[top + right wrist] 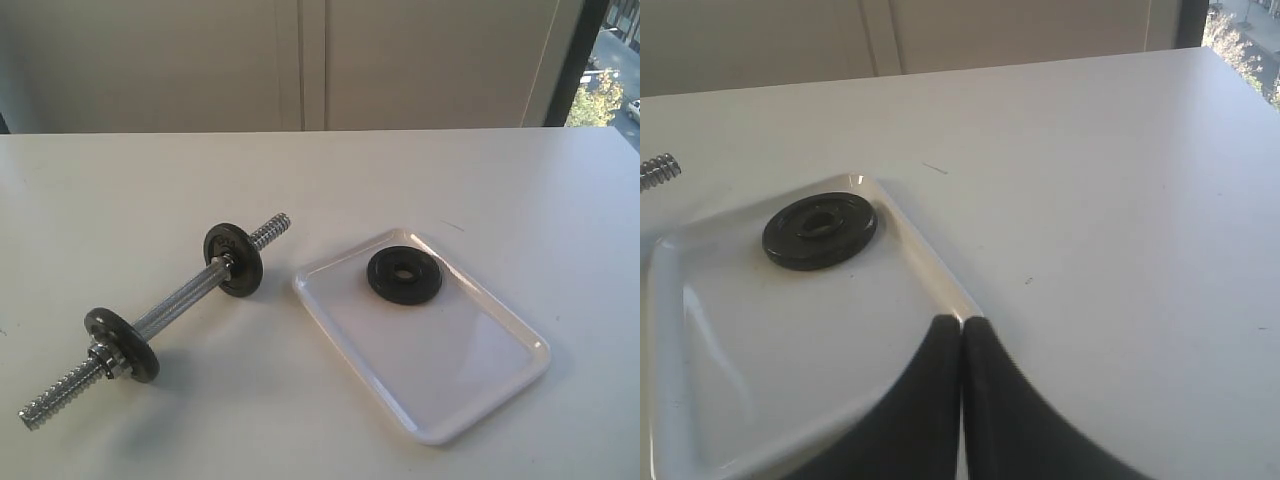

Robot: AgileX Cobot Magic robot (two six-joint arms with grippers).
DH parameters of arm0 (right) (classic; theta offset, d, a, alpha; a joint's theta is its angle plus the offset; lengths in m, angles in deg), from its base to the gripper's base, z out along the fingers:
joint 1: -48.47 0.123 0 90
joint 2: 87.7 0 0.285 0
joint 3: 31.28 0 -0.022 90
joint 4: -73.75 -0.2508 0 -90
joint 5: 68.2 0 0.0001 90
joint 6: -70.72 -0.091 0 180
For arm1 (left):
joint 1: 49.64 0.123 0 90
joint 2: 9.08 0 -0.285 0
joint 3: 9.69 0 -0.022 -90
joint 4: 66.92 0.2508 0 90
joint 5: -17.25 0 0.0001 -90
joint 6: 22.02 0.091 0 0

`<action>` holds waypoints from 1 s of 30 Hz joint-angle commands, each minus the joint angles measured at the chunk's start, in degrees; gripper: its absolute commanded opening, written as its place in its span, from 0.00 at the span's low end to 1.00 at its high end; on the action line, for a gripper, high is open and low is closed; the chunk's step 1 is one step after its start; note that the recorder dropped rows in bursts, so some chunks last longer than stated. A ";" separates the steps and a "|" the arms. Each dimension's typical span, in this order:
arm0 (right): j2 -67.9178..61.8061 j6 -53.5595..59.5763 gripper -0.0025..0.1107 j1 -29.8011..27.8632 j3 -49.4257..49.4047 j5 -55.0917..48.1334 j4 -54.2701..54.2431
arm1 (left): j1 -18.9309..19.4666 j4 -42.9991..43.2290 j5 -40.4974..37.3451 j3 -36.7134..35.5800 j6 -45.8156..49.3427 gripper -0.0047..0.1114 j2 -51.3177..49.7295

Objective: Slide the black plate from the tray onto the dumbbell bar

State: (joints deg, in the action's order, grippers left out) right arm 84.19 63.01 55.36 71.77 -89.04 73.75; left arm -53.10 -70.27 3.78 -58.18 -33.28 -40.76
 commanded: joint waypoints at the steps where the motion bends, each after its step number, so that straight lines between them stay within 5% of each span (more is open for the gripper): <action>1: 0.32 -0.11 0.02 0.07 -0.27 0.80 0.00 | -0.08 -5.12 -13.87 9.42 12.05 0.04 -10.02; 12: 0.32 -0.11 0.02 0.07 -0.27 0.80 0.00 | -0.34 -23.72 -40.49 34.77 35.91 0.04 -42.45; 24: 0.32 -0.11 0.02 0.07 -0.27 0.80 0.00 | -11.10 -17.99 -31.11 44.02 36.90 0.04 -64.45; 30: 0.32 -0.11 0.02 0.07 -0.27 0.80 0.00 | -12.15 -22.38 -23.97 44.02 38.44 0.04 -73.82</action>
State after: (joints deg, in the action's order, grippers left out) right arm 84.19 63.01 55.36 71.77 -89.04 73.75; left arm -64.95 -89.69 -20.32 -14.49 4.67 -112.55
